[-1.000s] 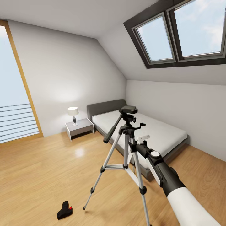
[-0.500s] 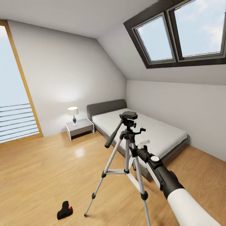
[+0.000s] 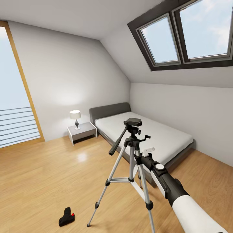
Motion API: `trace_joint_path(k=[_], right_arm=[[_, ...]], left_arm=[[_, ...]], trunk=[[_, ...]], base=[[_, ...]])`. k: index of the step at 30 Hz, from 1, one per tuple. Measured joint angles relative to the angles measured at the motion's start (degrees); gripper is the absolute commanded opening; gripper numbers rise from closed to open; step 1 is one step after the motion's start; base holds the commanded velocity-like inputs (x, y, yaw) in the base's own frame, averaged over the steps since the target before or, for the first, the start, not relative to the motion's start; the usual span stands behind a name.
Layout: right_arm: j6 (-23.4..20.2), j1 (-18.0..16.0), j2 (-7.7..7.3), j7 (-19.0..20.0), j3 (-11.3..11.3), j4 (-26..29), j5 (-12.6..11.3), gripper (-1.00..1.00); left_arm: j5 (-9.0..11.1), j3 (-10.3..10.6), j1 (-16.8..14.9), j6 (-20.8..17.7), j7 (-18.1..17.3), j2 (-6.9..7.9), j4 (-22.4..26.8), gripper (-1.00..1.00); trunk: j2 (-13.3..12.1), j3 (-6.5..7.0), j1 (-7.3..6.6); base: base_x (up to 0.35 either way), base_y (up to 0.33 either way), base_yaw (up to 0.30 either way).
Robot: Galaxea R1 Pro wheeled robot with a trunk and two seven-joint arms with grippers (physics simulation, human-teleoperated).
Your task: Attach the digital camera to the camera tripod in the bedroom.
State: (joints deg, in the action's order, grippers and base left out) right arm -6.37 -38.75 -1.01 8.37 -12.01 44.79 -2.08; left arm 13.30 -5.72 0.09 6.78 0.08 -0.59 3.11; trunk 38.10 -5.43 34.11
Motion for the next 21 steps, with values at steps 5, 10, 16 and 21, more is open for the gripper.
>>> trace_joint_path(k=[5, 10, 16, 21], right_arm=[[0.1, 0.0, 0.00, 0.0, 0.0, 0.0, -0.1, -1.00], [0.1, 0.0, 0.01, 0.0, 0.1, -0.1, -0.1, -1.00], [0.1, 0.0, 0.06, -0.4, 0.0, -0.3, -0.3, -1.00], [0.1, 0.1, 0.10, -0.2, -0.1, -1.9, -0.4, 1.00]], left_arm=[[0.0, 0.0, 0.0, 0.0, 0.0, 0.00, 0.0, 1.00], [0.0, 0.0, 0.0, 0.0, 0.0, 0.00, 0.0, 1.00], [0.0, 0.0, 0.0, 0.0, 0.0, 0.00, 0.0, 1.00], [0.0, 0.0, 0.0, 0.0, 0.0, -0.09, 0.0, 1.00]], trunk=[[0.0, 0.00, 0.00], [0.0, -0.01, 0.00], [0.0, 0.00, 0.00], [0.0, -0.02, 0.01]], base=[[0.000, 0.000, 0.000], [0.000, 0.000, 0.000], [0.000, 0.000, 0.000], [0.000, 0.000, 0.000]])
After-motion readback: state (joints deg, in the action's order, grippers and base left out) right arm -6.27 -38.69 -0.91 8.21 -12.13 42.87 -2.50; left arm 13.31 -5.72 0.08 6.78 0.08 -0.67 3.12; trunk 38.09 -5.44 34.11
